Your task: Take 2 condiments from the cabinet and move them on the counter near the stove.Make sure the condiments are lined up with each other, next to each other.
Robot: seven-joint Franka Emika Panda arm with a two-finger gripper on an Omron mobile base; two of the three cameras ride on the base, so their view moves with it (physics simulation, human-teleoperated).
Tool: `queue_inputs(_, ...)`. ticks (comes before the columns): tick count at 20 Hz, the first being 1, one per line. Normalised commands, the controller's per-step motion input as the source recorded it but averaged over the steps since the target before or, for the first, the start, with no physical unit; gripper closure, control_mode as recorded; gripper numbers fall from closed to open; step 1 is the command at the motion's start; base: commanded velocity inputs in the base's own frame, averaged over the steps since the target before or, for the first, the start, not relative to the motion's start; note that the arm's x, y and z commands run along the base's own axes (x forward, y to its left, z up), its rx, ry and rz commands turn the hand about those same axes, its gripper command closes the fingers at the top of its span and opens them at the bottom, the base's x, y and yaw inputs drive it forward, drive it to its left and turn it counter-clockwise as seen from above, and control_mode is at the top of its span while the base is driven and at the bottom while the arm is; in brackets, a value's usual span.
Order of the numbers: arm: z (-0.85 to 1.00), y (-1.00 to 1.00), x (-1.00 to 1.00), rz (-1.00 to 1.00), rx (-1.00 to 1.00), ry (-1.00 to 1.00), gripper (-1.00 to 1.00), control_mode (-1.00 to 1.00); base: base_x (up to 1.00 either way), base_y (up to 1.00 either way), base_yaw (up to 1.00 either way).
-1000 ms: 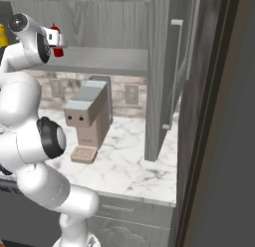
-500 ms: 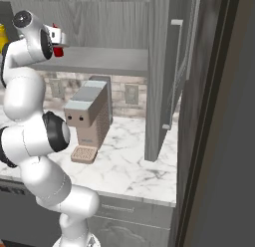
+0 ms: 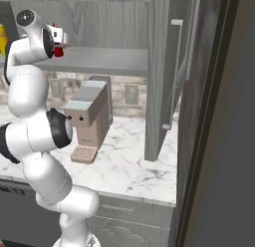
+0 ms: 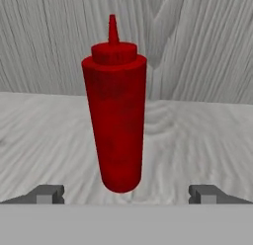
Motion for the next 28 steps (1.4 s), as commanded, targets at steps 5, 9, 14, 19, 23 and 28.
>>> queue_inputs(5, -0.06, 0.00, 0.12, 0.00, 0.00, 0.00, -1.00, -1.00, 0.00, 0.00, 0.00)
queue_inputs(9, -0.05, 0.00, 0.05, 0.00, 0.00, 0.00, -1.00, -1.00, 0.00, 0.00, 0.00)
queue_inputs(14, 0.00, 0.01, 0.07, 0.00, 0.00, 0.00, -1.00, -1.00, 0.00, 0.00, 0.00)
queue_inputs(19, 0.00, 0.06, 0.08, 0.00, 0.00, 0.00, -1.00, -1.00, 0.00, 0.00, 0.00)
queue_inputs(23, -0.01, 0.11, 0.15, 0.00, 0.00, 0.00, -1.00, -1.00, 0.00, 0.00, 0.00)
queue_inputs(28, -0.01, 0.12, 0.15, 0.00, 0.00, 0.00, -1.00, -1.00, 0.00, 0.00, 0.00)
